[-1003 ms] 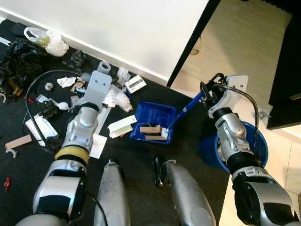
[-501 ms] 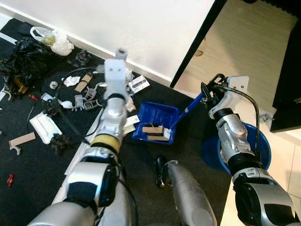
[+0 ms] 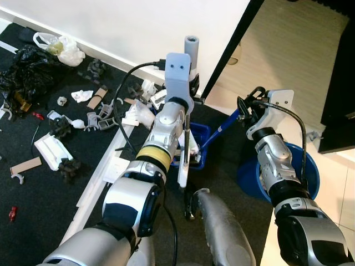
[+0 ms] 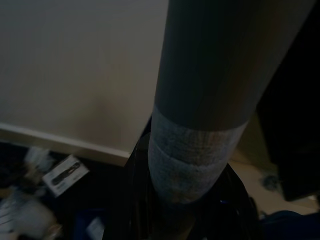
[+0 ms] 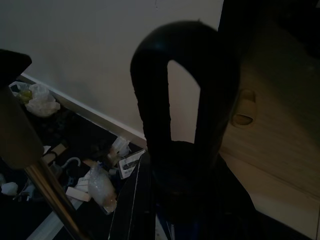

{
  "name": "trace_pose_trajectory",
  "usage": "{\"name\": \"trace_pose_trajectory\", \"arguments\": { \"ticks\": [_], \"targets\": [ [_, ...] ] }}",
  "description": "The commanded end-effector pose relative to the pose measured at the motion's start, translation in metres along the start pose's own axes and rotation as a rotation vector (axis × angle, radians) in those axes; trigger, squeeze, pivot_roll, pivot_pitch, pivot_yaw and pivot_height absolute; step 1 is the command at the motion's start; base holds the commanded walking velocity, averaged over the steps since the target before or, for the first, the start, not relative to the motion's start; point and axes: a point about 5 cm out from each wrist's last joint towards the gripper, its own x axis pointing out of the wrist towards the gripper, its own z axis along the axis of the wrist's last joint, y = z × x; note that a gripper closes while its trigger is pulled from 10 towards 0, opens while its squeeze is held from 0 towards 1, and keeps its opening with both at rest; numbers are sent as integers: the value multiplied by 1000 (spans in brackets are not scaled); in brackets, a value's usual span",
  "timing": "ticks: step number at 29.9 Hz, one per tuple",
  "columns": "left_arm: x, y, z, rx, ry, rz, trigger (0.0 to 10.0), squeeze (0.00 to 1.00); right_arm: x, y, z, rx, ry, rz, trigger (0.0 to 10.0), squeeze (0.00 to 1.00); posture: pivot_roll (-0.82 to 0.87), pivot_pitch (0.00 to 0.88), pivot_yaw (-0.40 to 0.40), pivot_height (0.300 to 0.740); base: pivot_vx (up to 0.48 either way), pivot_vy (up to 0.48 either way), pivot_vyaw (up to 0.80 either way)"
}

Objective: Sweep floor

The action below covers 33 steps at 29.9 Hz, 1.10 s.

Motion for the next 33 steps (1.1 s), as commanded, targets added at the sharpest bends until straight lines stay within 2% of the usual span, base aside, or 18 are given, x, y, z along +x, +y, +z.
{"name": "trace_pose_trajectory", "arguments": {
  "ticks": [1,5,7,9,10,12,14,15,16,17,18,20,24,27,28,31,32,33],
  "targets": [
    [10,-55,15,-96,-70,-173,10000,0,-26,8,-51,65,234,19,10000,0,2,352,-113,740,0,0,0],
    [9,-56,17,-81,-78,-203,10000,0,-26,9,-52,66,236,18,10000,0,5,347,-109,740,0,0,0],
    [0,-51,21,-25,-99,-283,10000,0,-25,10,-52,73,237,13,10000,0,26,310,-98,740,0,0,0],
    [0,-51,21,-25,-99,-283,10000,0,-25,10,-52,73,237,13,10000,0,26,310,-98,740,0,0,0],
    [-9,-45,22,3,-99,-331,10000,0,-24,10,-53,78,240,9,10000,0,37,287,-94,740,0,0,0],
    [-43,-21,28,76,-78,-408,10000,0,-21,11,-52,91,245,-2,10000,0,66,241,-95,740,0,0,0],
    [-43,-21,28,76,-78,-408,10000,0,-21,11,-52,91,245,-2,10000,0,66,241,-95,740,0,0,0],
    [-61,-10,30,113,-49,-443,10000,0,-20,11,-52,94,250,-3,10000,0,75,229,-97,740,0,0,0],
    [-61,-10,30,113,-49,-443,10000,0,-20,11,-52,94,250,-3,10000,0,75,229,-97,740,0,0,0],
    [-95,17,34,221,31,-484,10000,0,-19,11,-53,98,264,-6,10000,0,110,184,-112,740,0,0,0],
    [-95,17,34,221,31,-484,10000,0,-19,11,-53,98,264,-6,10000,0,110,184,-112,740,0,0,0],
    [-112,34,41,279,72,-480,10000,0,-18,11,-53,100,271,-9,10000,0,120,169,-117,740,0,0,0],
    [-116,42,44,307,79,-461,10000,0,-18,11,-54,103,274,-11,10000,0,130,152,-120,740,0,0,0],
    [-127,85,60,407,73,-275,10000,0,-19,10,-55,115,278,-22,10000,0,150,97,-122,740,0,0,0],
    [-127,85,60,407,73,-275,10000,0,-19,10,-55,115,278,-22,10000,0,150,97,-122,740,0,0,0],
    [-134,119,58,467,98,-52,10000,0,-22,6,-57,132,273,-56,10000,0,153,62,-106,740,0,0,0],
    [-134,119,58,467,98,-52,10000,0,-22,6,-57,132,273,-56,10000,0,153,62,-106,740,0,0,0],
    [-138,131,48,459,136,73,10000,0,-26,0,-60,154,271,-98,10000,0,151,51,-95,740,0,0,0]
  ]
}}
